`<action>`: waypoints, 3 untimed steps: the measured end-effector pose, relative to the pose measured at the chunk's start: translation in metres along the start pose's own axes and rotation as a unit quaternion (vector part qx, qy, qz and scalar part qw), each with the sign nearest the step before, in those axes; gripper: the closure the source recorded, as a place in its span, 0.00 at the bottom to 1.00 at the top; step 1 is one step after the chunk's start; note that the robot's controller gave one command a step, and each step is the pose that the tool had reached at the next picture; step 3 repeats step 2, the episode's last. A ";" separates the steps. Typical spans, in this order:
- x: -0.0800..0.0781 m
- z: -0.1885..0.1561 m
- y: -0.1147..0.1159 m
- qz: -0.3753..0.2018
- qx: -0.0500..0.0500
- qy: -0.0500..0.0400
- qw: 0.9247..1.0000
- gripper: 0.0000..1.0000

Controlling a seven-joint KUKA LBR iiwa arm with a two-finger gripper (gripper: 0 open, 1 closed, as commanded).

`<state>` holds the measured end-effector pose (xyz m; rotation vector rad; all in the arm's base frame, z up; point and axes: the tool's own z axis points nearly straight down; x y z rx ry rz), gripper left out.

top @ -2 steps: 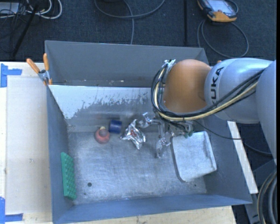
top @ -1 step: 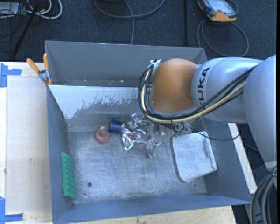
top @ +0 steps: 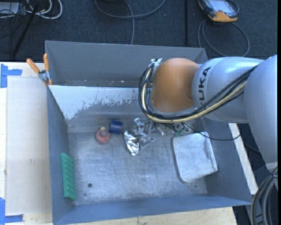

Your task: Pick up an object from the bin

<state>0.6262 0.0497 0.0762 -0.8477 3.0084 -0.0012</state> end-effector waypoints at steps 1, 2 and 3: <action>0.015 -0.132 -0.013 -0.021 0.000 0.003 1.000 1.00; 0.031 -0.148 -0.036 0.023 -0.002 0.006 1.000 1.00; 0.031 -0.148 -0.036 0.023 -0.002 0.006 1.000 1.00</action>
Offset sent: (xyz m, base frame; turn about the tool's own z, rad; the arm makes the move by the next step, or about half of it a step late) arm -0.0103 -0.0198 0.1264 -0.0443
